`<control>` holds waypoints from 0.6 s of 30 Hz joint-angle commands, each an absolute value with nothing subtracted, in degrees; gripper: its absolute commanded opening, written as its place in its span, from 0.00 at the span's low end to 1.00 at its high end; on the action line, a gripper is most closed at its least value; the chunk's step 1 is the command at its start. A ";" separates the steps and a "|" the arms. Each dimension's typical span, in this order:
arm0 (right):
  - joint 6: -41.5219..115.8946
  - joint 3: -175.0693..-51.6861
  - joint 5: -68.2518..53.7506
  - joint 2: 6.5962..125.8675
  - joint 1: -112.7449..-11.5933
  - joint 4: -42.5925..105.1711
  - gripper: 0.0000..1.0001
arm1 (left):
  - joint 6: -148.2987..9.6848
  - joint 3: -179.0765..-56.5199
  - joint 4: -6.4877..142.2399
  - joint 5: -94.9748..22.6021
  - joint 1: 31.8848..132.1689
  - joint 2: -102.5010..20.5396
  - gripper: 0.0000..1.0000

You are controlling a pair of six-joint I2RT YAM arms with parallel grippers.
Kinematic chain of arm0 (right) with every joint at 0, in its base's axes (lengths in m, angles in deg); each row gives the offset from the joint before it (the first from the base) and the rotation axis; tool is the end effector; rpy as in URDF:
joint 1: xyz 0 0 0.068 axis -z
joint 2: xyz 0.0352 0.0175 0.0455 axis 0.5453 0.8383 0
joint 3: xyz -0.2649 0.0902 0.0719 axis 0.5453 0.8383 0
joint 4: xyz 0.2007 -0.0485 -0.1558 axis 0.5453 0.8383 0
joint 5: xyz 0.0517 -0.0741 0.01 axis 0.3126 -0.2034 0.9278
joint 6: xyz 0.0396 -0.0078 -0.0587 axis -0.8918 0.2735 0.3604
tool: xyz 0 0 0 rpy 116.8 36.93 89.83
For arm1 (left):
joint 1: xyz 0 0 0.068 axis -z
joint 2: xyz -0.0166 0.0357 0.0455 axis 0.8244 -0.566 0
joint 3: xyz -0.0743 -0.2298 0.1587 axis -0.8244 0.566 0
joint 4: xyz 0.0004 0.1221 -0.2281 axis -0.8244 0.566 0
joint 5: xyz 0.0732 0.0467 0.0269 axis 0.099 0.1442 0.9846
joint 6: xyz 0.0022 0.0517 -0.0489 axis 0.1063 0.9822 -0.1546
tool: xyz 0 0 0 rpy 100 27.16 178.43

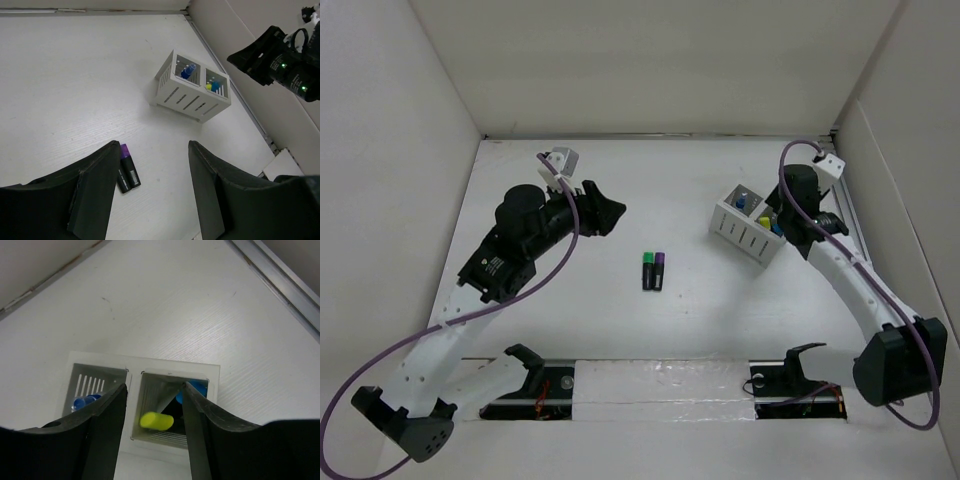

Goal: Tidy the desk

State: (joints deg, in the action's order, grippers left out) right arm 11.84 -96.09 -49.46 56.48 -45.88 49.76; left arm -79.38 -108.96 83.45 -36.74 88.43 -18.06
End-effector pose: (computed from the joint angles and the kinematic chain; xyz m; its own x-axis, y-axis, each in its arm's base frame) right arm 0.2834 0.0303 0.3186 -0.2858 0.3844 -0.8778 0.5175 0.8329 0.1963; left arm 0.1692 -0.1202 0.4346 -0.2813 -0.2523 -0.9259 0.6041 0.7031 -0.3751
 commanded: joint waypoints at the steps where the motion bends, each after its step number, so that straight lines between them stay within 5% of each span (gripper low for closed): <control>1: 13.50 -98.39 -51.01 53.01 -47.54 50.20 0.53 | -79.70 -108.91 80.52 -37.42 88.40 -18.22 0.53; 3: 13.16 -97.86 -50.67 51.25 -49.03 51.43 0.47 | -79.61 -109.35 80.79 -37.16 88.40 -18.40 0.52; 7: 13.15 -93.14 -42.59 47.91 -54.21 50.74 0.01 | -79.52 -109.26 80.44 -35.84 88.40 -17.43 0.53; 8: 13.06 -91.81 -41.19 47.30 -56.05 49.78 0.00 | -79.61 -109.17 80.53 -35.49 88.40 -17.52 0.53; 12: 11.48 -87.40 -34.49 49.57 -68.53 46.43 0.00 | -79.35 -110.49 81.41 -35.57 88.40 -18.40 0.53; 16: 10.60 -88.45 -32.12 57.29 -74.07 45.81 0.34 | -79.08 -110.76 81.85 -34.69 88.40 -17.78 0.52; 18: 10.95 -91.25 -30.81 60.98 -75.22 45.99 0.43 | -79.17 -110.58 81.67 -34.43 88.40 -17.34 0.53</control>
State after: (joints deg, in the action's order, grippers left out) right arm 11.20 -88.18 -34.22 58.03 -73.99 48.23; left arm -79.31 -108.98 83.15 -35.30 88.43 -18.48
